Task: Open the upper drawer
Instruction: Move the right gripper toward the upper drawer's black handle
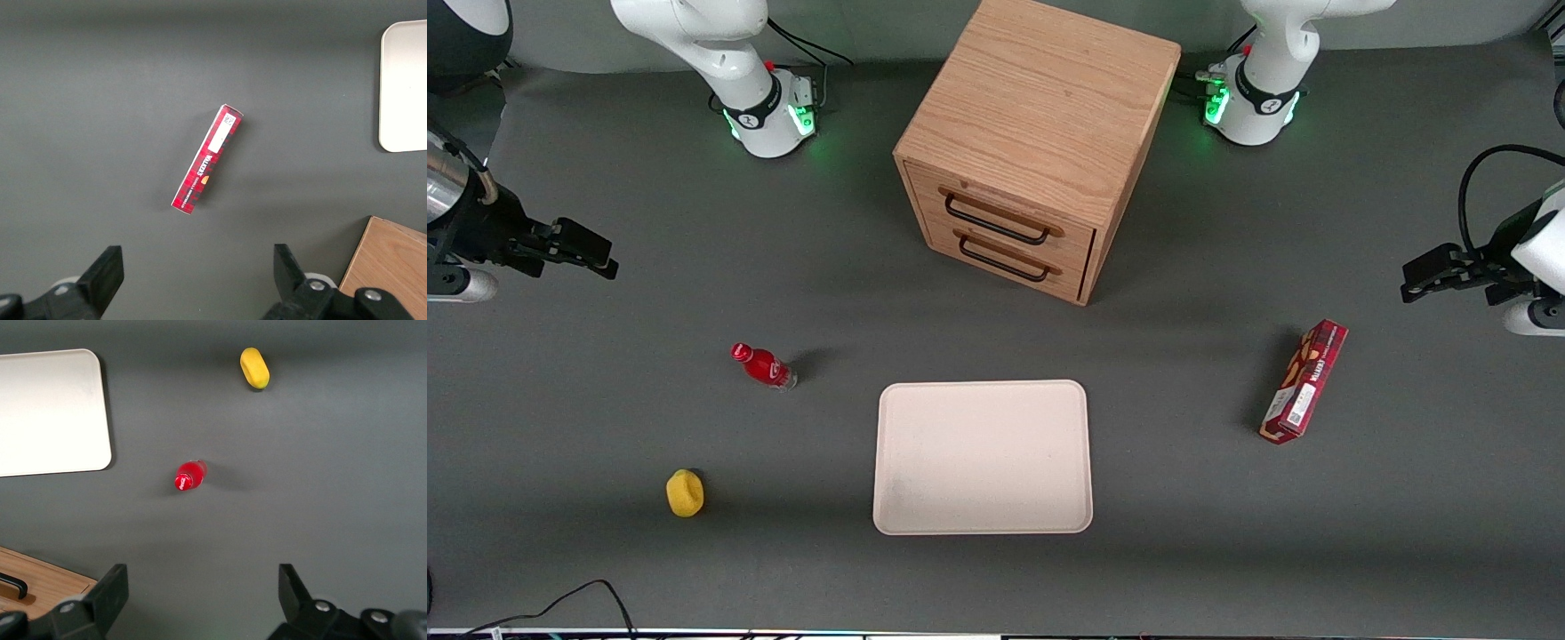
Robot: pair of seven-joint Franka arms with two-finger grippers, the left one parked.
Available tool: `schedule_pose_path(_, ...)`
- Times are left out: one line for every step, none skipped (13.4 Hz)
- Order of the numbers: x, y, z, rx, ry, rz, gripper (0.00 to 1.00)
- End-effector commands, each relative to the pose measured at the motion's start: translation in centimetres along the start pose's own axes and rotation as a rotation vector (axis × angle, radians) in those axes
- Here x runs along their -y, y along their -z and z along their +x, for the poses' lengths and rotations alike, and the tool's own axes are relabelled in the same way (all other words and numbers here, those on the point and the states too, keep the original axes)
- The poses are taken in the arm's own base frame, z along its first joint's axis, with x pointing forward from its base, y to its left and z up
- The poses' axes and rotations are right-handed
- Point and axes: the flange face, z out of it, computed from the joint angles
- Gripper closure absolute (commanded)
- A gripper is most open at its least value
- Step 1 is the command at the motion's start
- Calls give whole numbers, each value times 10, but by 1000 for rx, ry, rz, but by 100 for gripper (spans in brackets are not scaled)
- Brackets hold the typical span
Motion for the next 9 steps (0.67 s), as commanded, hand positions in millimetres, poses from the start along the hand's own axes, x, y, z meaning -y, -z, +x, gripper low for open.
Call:
schedule_pose_path(-2,4,-3,7,10,0,0)
schedule_pose_path(-4,5,-3,5,7,0,0)
schedule_pose_path(-3,4,-2,7,9,1,0)
schedule_pose_path(-3,5,-2,6,10,2,0)
schedule_pose_path(-2,4,-1,6,15,2,0)
schedule_pose_path(3,2,0,7,27,12,0)
schedule_pose_path(13,1,1,3,55,19,0)
schedule_pose_path(34,-1,0,4,116,23,0)
schedule_pose_path(61,-4,-4,14,176,46,0)
